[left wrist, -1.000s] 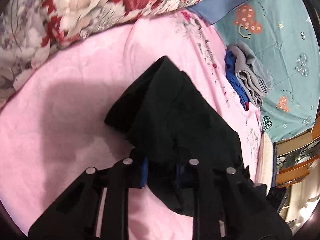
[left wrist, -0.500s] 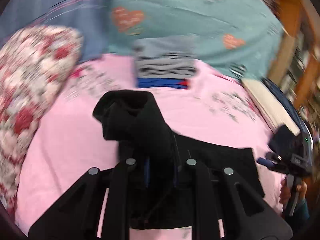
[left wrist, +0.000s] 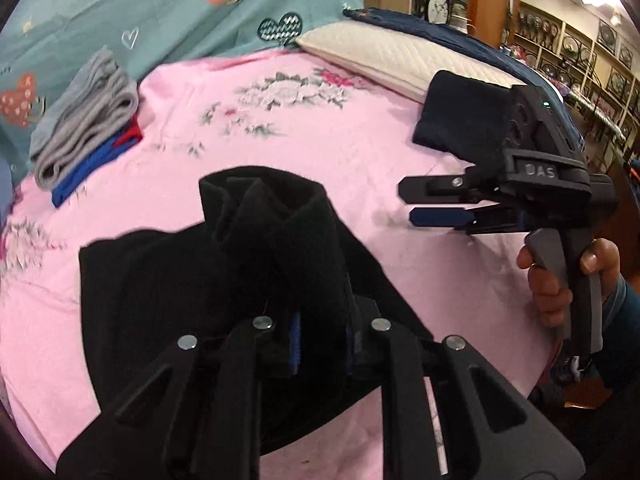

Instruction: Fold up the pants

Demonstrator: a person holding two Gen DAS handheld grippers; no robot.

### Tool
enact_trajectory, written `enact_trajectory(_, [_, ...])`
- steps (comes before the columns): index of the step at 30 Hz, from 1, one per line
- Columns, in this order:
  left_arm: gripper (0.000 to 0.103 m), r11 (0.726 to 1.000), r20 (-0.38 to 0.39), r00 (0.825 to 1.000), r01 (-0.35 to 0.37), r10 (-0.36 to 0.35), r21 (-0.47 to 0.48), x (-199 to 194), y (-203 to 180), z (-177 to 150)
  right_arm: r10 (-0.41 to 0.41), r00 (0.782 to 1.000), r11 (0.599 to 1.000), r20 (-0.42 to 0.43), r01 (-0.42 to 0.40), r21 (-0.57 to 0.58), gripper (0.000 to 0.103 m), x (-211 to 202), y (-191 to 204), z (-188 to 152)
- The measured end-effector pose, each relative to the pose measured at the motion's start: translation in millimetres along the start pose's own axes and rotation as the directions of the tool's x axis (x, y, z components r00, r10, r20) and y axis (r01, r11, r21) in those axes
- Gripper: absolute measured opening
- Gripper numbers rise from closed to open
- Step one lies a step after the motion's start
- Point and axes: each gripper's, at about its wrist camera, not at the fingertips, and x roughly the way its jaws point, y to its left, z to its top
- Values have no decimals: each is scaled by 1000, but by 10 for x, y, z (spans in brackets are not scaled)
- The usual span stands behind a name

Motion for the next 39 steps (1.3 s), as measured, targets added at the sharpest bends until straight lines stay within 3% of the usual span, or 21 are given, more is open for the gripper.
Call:
enact_trajectory(2, [18,999,-16,1000,-21,21,27,14,-64,30,13,1000,1000,2,-13,-8,72,-7,-13,12])
enact_trajectory(3, [27,999,-51,999,-7,8,35,74,-93,27,19,1000,1000,6,-19,-11,72,-8,-11,17])
enact_trajectory(4, [55,999,-81,996,37,-34,33,113,-131,13,21,1000,1000,7,-21,-12,72,-7,-9,28])
enact_trajectory(5, [76,997,-95,993,69,-66,27,142,-149,-11,20,1000,1000,4,-20,-13,72,0,-3,35])
enact_trajectory(9, [84,991,-14,991,133,-133,27,-109,-156,-53,34,999,999,19,-34,-15,72,-74,31,47])
enact_trajectory(12, [86,990,47,990,132,-129,-50,-379,93,-77,87,996,996,22,-86,-26,72,-94,191,98])
enact_trajectory(15, [87,984,82,995,74,-61,-164,-626,501,-183,191,981,976,-22,-193,-98,72,-39,564,109])
enact_trajectory(19, [87,930,70,997,-11,39,-368,-824,1190,-445,278,948,948,-157,-297,-113,73,302,949,31])
enact_trajectory(21, [87,874,39,997,-36,63,-484,-840,1546,-620,178,962,976,-209,-199,-87,73,529,881,-7])
enact_trajectory(22, [87,846,18,998,-42,61,-532,-819,1695,-697,16,970,994,-243,-41,-97,72,666,760,-39])
enact_trajectory(23, [87,821,2,998,-45,57,-570,-788,1816,-757,-50,964,994,-262,24,-102,63,739,641,-67])
enact_trajectory(26, [87,767,-45,999,-36,10,-640,-636,2024,-929,-21,970,998,-241,5,-69,69,511,587,-37])
enact_trajectory(28, [87,760,-81,996,-15,-49,-650,-488,2039,-989,-24,984,994,-178,4,-109,77,238,658,-3])
enact_trajectory(30, [87,768,-111,991,-15,-74,-640,-411,2030,-1032,-123,981,984,-151,101,-148,79,57,647,3])
enact_trajectory(34, [87,764,-128,983,17,-129,-645,-319,2015,-1092,-163,948,987,-273,160,-33,79,100,404,-122])
enact_trajectory(39, [87,746,-149,967,57,-207,-664,-168,2061,-1100,-158,917,987,-365,148,-57,79,331,471,-315])
